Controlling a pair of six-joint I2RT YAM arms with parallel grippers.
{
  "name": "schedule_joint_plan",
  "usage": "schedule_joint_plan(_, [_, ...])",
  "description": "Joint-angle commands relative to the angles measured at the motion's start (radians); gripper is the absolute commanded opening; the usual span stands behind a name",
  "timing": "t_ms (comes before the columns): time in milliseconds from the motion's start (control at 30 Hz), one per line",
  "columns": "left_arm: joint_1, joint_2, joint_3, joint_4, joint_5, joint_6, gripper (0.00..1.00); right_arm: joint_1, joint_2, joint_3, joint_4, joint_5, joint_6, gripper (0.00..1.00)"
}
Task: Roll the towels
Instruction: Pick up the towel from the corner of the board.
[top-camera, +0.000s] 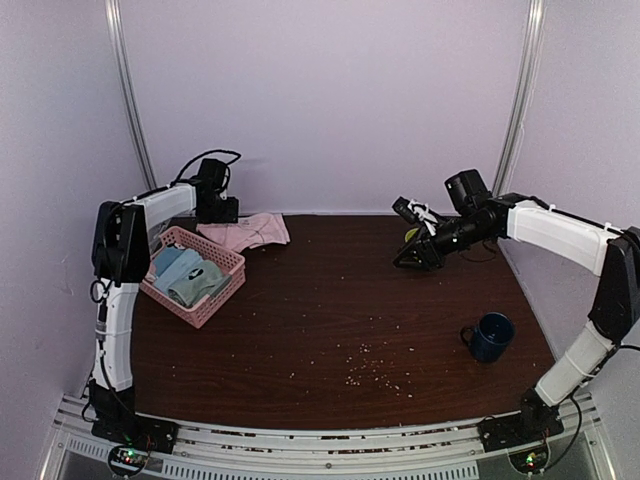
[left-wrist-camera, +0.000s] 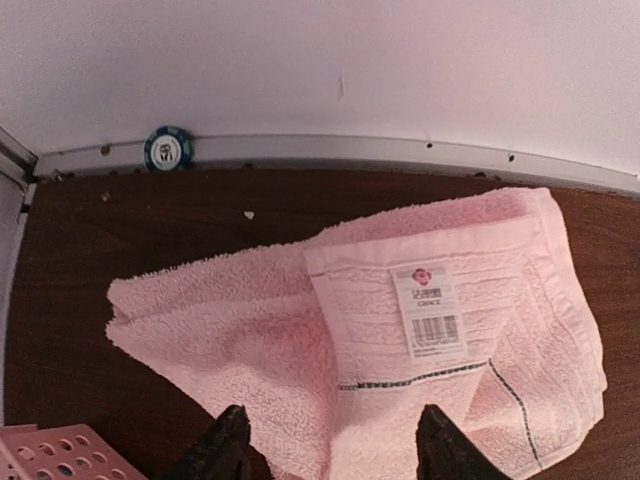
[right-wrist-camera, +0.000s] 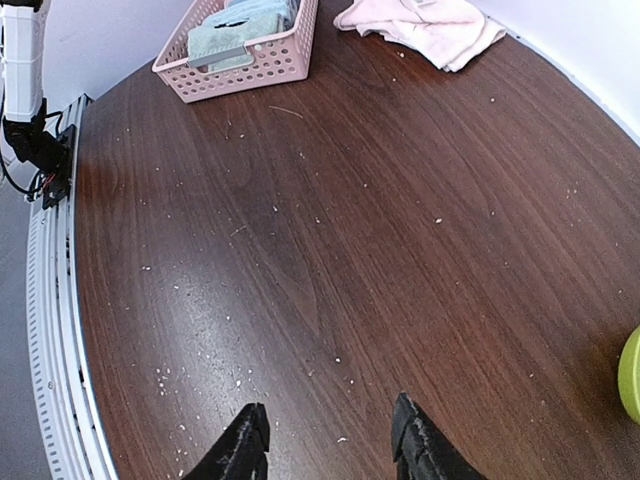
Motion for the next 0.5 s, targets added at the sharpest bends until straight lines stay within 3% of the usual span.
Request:
schedule_joint_plan(0, [0.050,0.061,0.058,0.004,0.117,-0.093,0.55,-0.015,-0.020,-0.041,0.039,-0.001,0.015,0.44])
schedule_joint_plan(467, [0.063,0.096,0.023,0.175,0.355,-0.073,0.15,-0.018,0.008,-0.057,0.063,-0.008,0.017,0.44])
